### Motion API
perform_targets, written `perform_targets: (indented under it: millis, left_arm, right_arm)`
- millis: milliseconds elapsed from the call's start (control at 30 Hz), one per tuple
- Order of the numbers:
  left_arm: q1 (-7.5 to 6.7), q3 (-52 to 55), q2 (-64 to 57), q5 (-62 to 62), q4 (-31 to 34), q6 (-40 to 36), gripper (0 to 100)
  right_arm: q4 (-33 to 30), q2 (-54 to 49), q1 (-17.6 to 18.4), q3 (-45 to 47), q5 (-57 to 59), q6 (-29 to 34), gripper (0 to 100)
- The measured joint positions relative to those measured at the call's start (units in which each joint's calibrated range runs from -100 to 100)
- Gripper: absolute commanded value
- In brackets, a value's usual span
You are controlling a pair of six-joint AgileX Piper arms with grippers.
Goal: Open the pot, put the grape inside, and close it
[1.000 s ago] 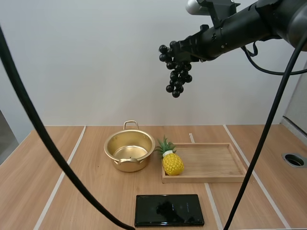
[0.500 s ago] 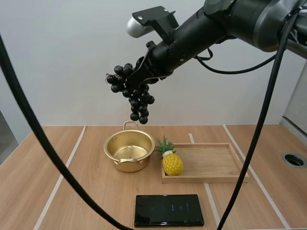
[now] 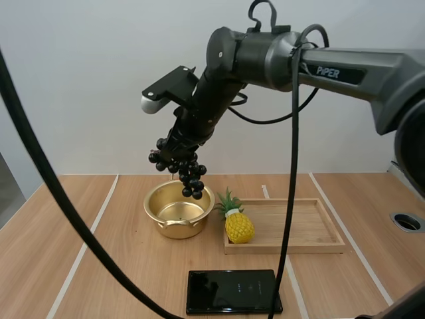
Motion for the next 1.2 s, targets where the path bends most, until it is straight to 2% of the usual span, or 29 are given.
perform_targets:
  millis: [233,700,1200]
  left_arm:
    - [0.00,0.0,0.0,0.0,0.0,0.0,0]
    - [0.00,0.0,0.0,0.2,0.0,0.0,0]
    - [0.00,0.0,0.0,4.6,0.0,0.0,0]
  right_arm:
    - [-6.2,6.5,2.5,0.0,-5.9,4.4,0]
    - [-15.0,17.4,2.6,0.0,-15.1,8.9,0]
    - [-16.2,23.2,2.6,0.0,-13.1,10.3,0]
